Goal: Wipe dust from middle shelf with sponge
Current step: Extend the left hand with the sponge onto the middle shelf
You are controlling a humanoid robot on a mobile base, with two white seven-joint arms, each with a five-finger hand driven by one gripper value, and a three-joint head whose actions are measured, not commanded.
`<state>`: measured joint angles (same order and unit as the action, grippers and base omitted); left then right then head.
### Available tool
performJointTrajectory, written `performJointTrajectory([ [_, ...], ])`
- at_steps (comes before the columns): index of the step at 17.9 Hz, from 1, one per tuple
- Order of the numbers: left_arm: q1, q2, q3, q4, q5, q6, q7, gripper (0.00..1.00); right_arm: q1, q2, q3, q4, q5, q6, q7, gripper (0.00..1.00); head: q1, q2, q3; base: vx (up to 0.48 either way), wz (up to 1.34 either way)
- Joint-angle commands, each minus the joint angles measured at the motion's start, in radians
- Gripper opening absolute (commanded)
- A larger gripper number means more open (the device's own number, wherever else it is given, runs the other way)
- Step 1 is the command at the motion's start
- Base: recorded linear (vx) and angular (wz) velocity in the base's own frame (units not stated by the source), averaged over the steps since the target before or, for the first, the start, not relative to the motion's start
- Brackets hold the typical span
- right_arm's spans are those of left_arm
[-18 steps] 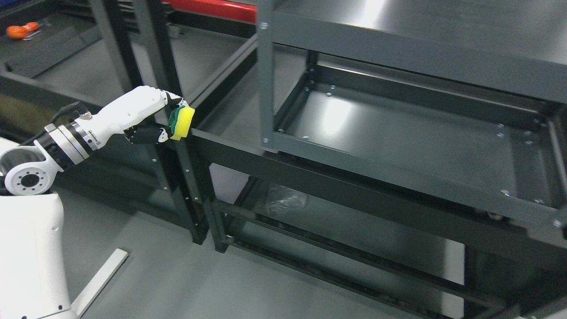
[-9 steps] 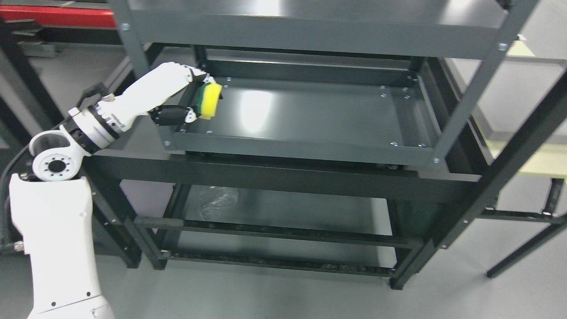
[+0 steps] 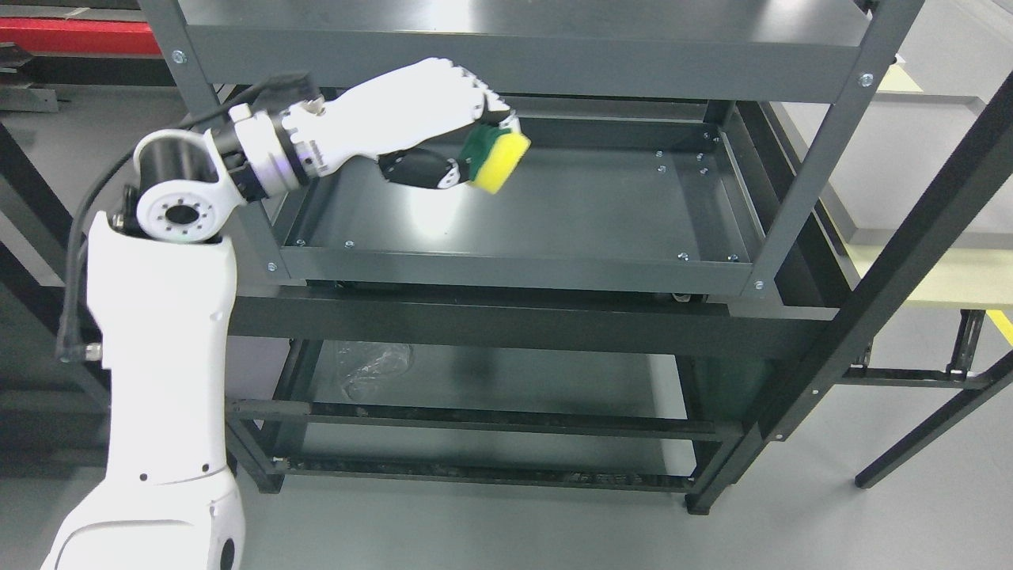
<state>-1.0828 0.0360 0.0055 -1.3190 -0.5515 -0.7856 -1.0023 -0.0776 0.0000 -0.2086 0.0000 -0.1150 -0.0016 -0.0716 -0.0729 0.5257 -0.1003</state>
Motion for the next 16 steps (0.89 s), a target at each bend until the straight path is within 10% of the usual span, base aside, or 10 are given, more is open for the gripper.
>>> performJointTrajectory([
  [1,-0.137,-0.019,-0.312,-0.028,0.079,0.000,0.033,0.09,0.001,-0.017,0.000,-0.017,0.000,0.072,0.000,1.00,0.0000,0.000,0.000,0.019,0.05],
  [16,-0.293,-0.016,-0.348,-0.032,-0.136,0.000,-0.119,0.09,-0.001,-0.017,0.000,-0.017,0.000,0.072,0.000,1.00,0.0000,0.000,0.000,0.001,0.00],
])
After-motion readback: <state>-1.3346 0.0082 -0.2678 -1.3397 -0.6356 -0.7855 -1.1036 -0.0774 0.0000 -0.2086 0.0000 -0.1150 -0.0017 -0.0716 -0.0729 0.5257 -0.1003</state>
